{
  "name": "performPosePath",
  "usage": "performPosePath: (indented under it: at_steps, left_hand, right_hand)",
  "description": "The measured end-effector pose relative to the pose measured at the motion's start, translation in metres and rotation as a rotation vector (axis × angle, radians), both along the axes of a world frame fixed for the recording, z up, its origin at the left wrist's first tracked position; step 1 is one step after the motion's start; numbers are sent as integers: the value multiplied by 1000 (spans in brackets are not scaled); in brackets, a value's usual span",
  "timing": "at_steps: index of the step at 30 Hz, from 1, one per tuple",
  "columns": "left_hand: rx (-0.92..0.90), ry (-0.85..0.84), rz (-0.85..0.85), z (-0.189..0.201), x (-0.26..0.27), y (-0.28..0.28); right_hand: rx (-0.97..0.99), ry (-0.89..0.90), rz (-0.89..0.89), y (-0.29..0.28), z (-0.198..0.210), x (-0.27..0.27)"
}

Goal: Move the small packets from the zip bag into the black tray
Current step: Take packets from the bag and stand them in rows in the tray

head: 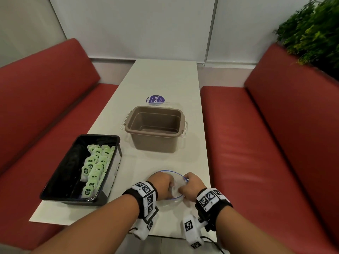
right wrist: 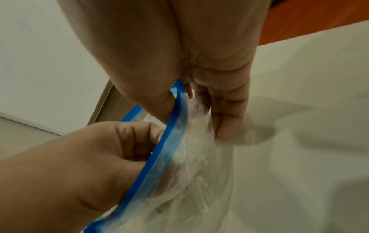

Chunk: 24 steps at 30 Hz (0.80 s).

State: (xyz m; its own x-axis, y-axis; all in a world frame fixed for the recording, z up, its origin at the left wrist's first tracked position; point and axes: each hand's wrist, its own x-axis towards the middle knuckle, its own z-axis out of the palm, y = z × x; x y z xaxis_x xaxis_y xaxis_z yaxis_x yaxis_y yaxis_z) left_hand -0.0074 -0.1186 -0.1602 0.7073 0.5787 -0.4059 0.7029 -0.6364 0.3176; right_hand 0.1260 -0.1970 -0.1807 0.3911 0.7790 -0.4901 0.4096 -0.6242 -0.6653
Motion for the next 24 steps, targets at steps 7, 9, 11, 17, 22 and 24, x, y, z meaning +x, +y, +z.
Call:
performPosePath:
  at_steps: [7,9,11,17,22,24]
  left_hand:
    - [-156,-278,55,20,-17,3]
    - [-181,-381,132,28,-26,9]
    - [-199,-500,223,40,-36,17]
    - [-150,-662,379,70,-60,41]
    - [-107,-661,433,70,-77,46]
    - [-84,-642,421,71,-84,44]
  right_hand:
    - [10,20,-5,2,8,-3]
    - [-24,-9,3,3,12,-5]
    - [-41,-141,37,4,18,-6]
    - [346,-383,138,16,49,-30]
    - [39,-443,458,33,40,-61]
    - [-48,-464,439,37,32,-65]
